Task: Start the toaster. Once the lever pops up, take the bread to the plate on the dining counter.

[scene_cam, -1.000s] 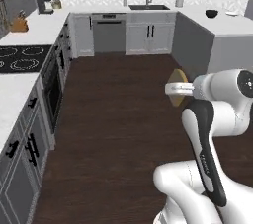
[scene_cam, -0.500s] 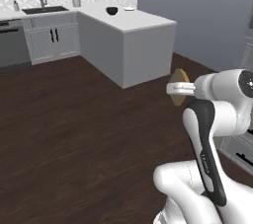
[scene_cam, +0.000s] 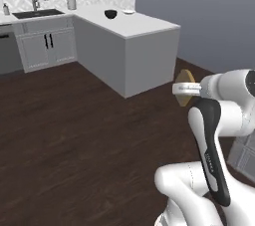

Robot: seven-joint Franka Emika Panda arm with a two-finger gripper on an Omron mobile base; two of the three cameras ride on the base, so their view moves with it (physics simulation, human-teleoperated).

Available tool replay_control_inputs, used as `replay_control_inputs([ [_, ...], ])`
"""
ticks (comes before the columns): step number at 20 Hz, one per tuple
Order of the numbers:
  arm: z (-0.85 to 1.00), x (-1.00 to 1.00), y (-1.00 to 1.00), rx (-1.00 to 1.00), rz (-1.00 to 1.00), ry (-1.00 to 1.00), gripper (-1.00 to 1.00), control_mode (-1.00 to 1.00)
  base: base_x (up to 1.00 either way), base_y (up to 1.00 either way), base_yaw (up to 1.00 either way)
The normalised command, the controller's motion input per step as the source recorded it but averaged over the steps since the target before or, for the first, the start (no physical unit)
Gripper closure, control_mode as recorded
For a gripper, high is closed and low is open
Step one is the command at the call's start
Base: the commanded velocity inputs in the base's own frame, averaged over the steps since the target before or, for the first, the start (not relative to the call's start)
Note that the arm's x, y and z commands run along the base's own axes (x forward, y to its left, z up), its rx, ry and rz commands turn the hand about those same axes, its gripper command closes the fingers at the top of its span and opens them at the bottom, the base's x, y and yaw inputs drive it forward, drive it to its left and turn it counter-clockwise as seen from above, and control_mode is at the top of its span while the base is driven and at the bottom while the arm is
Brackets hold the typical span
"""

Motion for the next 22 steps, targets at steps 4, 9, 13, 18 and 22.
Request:
replay_control_inputs([
  [4,0.00,0.00,0.00,0.00,0.00,0.00,1.00,1.00,1.00,0.00,-0.11],
  [9,0.00,0.00,0.00,0.00,0.00,0.00,1.00,1.00,1.00,0.00,-0.15],
  [13,0.00,0.00,0.00,0.00,0.00,0.00,1.00,1.00,1.00,-0.05,-0.16],
  [18,0.00,0.00,0.00,0.00,0.00,0.00,1.00,1.00,1.00,-0.20,-0.20],
  [22,0.00,0.00,0.00,0.00,0.00,0.00,1.00,1.00,1.00,-0.34,-0.28],
])
